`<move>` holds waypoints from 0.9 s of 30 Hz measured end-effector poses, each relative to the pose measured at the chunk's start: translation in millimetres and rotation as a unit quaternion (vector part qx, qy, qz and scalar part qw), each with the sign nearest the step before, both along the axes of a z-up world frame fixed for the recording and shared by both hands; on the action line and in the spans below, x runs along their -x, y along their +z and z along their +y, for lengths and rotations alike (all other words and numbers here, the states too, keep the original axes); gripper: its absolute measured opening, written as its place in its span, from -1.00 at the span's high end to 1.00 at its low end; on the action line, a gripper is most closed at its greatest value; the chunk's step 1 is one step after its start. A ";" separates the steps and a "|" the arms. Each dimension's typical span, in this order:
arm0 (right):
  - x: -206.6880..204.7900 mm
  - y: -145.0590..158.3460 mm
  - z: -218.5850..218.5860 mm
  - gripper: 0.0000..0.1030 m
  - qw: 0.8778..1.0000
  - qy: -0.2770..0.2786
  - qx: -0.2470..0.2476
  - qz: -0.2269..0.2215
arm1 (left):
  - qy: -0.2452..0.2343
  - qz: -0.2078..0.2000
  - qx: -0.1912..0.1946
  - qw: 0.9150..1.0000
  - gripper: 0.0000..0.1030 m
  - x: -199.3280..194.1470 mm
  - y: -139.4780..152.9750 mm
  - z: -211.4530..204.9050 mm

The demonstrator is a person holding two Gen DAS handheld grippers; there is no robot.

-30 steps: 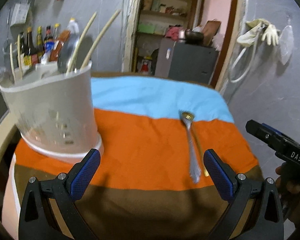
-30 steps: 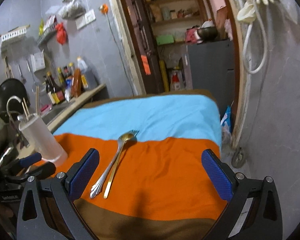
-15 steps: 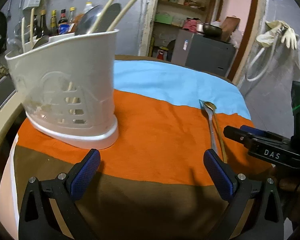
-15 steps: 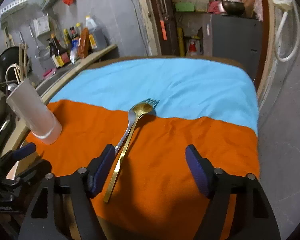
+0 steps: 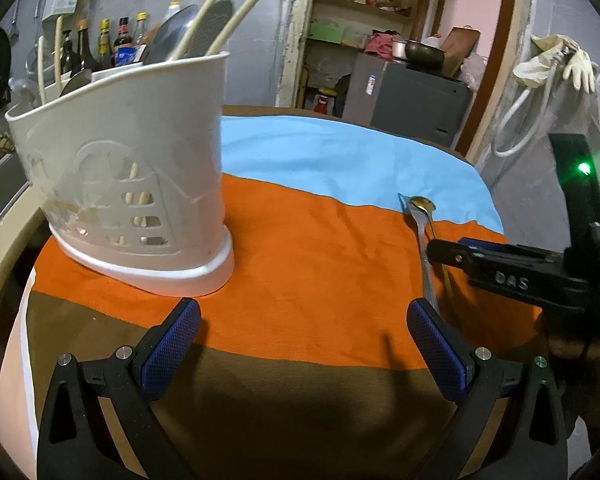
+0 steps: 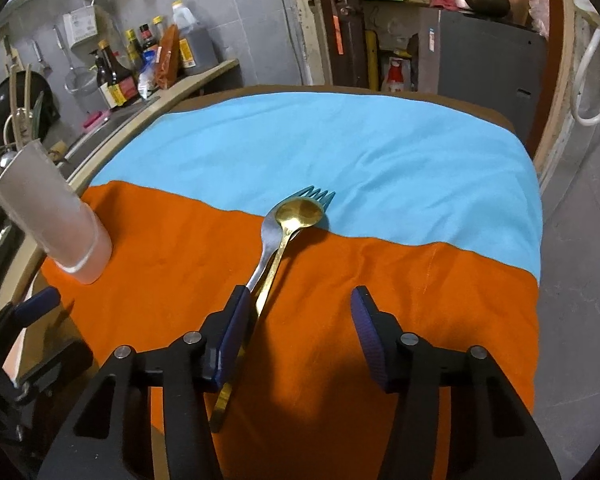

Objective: Organize utensils
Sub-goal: 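Close the left tool on the silver fork while the right tool grasps the gold spoon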

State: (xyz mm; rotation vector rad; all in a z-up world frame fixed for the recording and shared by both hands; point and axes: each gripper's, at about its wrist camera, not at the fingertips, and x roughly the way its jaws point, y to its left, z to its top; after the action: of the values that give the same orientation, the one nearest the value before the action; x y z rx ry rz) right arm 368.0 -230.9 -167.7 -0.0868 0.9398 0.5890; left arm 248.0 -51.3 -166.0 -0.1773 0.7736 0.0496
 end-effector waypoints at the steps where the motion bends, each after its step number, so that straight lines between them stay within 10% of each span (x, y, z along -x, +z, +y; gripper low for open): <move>1: -1.5 -0.6 0.0 0.22 1.000 -0.005 0.004 0.001 | -0.004 -0.001 -0.002 1.000 -0.96 0.3 0.7 -1.5; 6: -6.4 -2.5 -9.0 0.78 1.000 -0.028 0.002 0.008 | -0.035 -0.007 -0.009 0.999 -0.95 -1.4 2.2 -15.0; 14: -1.3 -6.6 -31.7 0.90 0.999 -0.037 -0.005 0.009 | -0.092 -0.019 -0.001 0.996 -0.88 -25.5 6.3 -35.3; 27: -2.8 -12.5 -59.9 0.99 0.998 -0.045 -0.037 0.011 | -0.177 0.049 0.013 0.983 -0.04 -112.4 -12.9 -55.9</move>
State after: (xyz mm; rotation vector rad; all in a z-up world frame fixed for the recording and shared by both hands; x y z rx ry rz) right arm 370.8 -290.7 -180.2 0.0279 0.9383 0.5413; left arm 360.4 -107.2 -178.9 -0.0598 0.8949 -0.2897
